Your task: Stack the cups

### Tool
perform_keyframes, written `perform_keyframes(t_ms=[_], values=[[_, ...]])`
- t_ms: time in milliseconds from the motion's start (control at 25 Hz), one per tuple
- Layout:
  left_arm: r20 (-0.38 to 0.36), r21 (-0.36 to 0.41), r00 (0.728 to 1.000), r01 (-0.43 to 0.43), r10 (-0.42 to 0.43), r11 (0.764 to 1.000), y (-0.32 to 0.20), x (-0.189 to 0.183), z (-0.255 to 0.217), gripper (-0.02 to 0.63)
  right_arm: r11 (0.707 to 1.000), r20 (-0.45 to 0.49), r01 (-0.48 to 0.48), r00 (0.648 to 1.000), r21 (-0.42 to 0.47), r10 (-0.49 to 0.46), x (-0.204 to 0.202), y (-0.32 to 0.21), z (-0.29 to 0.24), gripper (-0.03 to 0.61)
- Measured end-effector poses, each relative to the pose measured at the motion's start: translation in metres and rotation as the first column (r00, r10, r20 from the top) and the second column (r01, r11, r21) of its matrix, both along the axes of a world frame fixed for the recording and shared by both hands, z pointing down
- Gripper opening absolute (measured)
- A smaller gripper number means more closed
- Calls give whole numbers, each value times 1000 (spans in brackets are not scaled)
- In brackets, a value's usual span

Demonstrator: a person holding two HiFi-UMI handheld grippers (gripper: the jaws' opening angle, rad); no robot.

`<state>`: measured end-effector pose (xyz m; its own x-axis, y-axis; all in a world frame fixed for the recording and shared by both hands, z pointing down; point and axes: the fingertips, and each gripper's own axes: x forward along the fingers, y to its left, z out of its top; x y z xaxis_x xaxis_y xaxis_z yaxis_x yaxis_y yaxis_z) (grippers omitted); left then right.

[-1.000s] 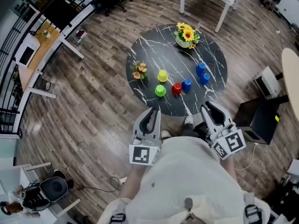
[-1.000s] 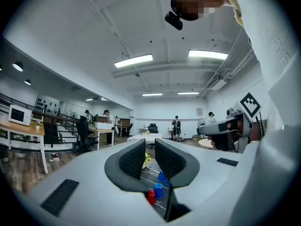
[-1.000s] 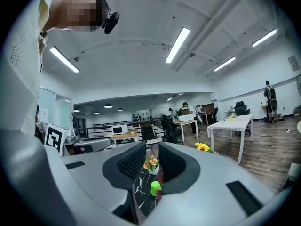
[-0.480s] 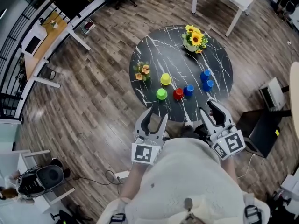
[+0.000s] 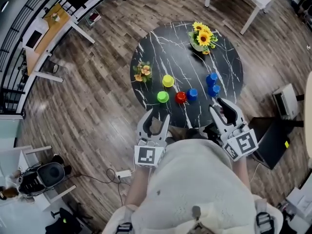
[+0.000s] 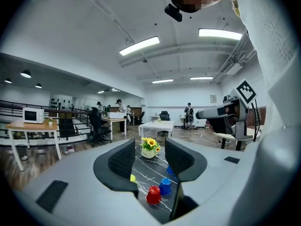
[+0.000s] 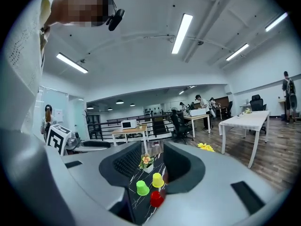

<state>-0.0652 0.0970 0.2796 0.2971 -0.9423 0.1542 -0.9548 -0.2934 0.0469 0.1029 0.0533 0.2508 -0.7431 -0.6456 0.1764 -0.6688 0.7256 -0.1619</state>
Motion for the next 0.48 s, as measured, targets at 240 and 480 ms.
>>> perform_keyframes(t_ms=[240,480], values=[[36,-71,997,74,-72,995,-11,4,34,196,997,-10,71,997,-13,-71,12,-15,12,155],[83,-136,993,95,-85,986,-20,3,81,196,997,-45,79,996,-3,-79,28,-27,20,153]])
